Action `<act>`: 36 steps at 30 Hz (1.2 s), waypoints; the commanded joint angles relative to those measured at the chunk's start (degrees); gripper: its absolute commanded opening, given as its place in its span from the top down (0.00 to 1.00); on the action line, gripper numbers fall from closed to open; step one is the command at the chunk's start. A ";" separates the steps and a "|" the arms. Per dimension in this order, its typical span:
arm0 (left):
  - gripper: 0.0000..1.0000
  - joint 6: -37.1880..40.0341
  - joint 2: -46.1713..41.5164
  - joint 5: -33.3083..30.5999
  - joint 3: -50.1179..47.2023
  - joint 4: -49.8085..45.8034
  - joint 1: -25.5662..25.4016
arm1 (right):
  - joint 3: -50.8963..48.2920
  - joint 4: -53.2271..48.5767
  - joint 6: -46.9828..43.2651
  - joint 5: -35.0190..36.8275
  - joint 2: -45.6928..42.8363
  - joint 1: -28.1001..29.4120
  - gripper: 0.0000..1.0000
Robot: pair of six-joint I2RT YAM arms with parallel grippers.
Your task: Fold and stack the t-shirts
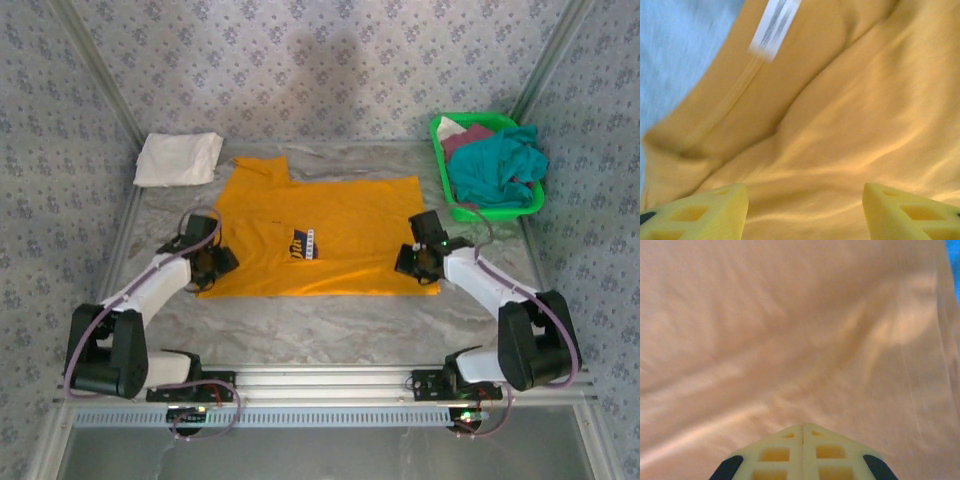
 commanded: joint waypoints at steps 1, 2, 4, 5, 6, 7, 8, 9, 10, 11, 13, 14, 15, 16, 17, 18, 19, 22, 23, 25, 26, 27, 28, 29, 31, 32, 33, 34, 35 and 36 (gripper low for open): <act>0.38 4.07 7.40 0.45 9.93 4.77 -0.73 | 9.00 3.53 -2.33 1.72 6.95 -1.00 1.00; 0.38 4.40 10.86 0.91 13.07 4.81 -0.95 | 13.21 3.12 -3.69 1.92 11.02 -1.08 1.00; 0.38 5.81 16.45 1.39 17.98 5.50 -1.82 | 18.75 2.34 -5.39 1.71 16.55 -1.25 1.00; 0.38 6.28 18.85 1.12 19.90 6.04 -2.19 | 22.27 1.26 -5.64 1.23 19.77 -1.42 1.00; 0.38 6.65 20.61 1.18 20.93 7.19 -2.32 | 24.91 0.77 -5.87 1.37 21.94 -1.71 1.00; 0.38 6.59 22.58 1.18 21.95 7.85 -2.27 | 27.65 -0.47 -6.41 1.65 25.19 -1.97 1.00; 0.38 6.48 24.59 1.53 23.36 7.51 -2.12 | 30.21 -1.40 -6.83 1.57 27.56 -2.17 1.00; 0.38 6.73 26.05 1.82 24.27 7.37 -2.07 | 31.72 -1.76 -7.20 1.55 29.26 -2.28 1.00; 0.38 6.95 27.33 1.47 24.66 7.84 -2.16 | 33.06 -2.04 -7.43 1.69 30.81 -2.40 1.00; 0.38 6.92 28.47 1.26 24.65 8.38 -2.11 | 34.00 -2.23 -7.59 1.72 32.43 -2.46 1.00; 0.38 7.20 30.81 1.31 25.15 8.50 -1.90 | 35.65 -3.16 -8.13 1.35 34.92 -2.61 1.00; 0.39 7.32 32.00 1.32 25.43 8.20 -1.89 | 35.87 -2.83 -8.40 1.31 35.90 -2.61 1.00; 0.39 7.32 32.73 1.31 25.24 8.24 -1.89 | 36.03 -2.64 -8.85 1.24 36.61 -2.54 1.00; 0.39 7.15 33.15 1.35 24.52 9.00 -1.98 | 35.82 -2.70 -9.13 1.21 37.19 -2.50 1.00; 0.39 6.77 33.17 1.21 23.35 10.06 -1.98 | 35.12 -2.29 -9.52 1.38 37.25 -2.47 1.00; 0.39 6.39 33.13 1.23 22.47 10.62 -1.98 | 34.20 -1.63 -9.55 1.62 37.18 -2.51 1.00; 0.39 6.13 33.02 1.13 21.53 11.08 -1.98 | 33.43 -1.49 -9.47 1.69 37.00 -2.40 1.00; 0.39 4.84 32.61 1.26 18.82 11.62 -2.05 | 30.26 -0.84 -9.10 1.91 35.65 -1.99 1.00; 0.39 4.35 32.12 1.25 17.51 12.00 -2.20 | 28.83 -0.54 -8.93 1.88 34.83 -1.70 1.00; 0.39 3.29 30.64 1.20 14.43 12.74 -2.58 | 25.87 -0.41 -8.29 2.46 32.92 -1.11 1.00; 0.39 2.73 29.63 1.15 12.61 13.04 -2.83 | 24.02 -0.09 -7.75 2.81 31.56 -0.64 1.00; 0.39 2.21 28.64 0.98 11.15 13.13 -3.12 | 22.27 0.19 -7.22 3.33 30.36 -0.39 1.00; 0.39 1.52 27.53 0.56 9.25 13.06 -3.36 | 19.46 0.43 -6.33 3.70 28.84 -0.04 1.00; 0.39 1.02 26.16 0.17 7.33 12.96 -3.68 | 16.94 0.96 -5.40 3.64 27.29 0.24 1.00; 0.39 -0.16 23.58 -0.13 3.93 12.59 -4.08 | 13.22 1.63 -3.75 3.47 24.56 0.60 1.00; 0.39 -0.66 22.17 -0.15 2.46 12.23 -4.22 | 11.65 1.32 -2.73 3.58 23.38 0.87 1.00; 0.39 -1.13 20.86 -0.34 1.28 11.71 -4.43 | 10.43 0.82 -2.13 3.83 22.22 1.17 1.00; 0.39 -1.43 19.46 -0.77 0.26 11.09 -4.66 | 9.31 0.34 -1.41 4.04 21.28 1.52 1.00; 0.39 -1.52 18.14 -1.32 -0.54 10.35 -4.84 | 8.51 0.05 -0.85 3.98 20.49 1.82 1.00; 0.39 -1.51 17.13 -1.85 -0.83 9.57 -4.88 | 7.96 -0.18 -0.34 3.80 19.79 2.08 1.00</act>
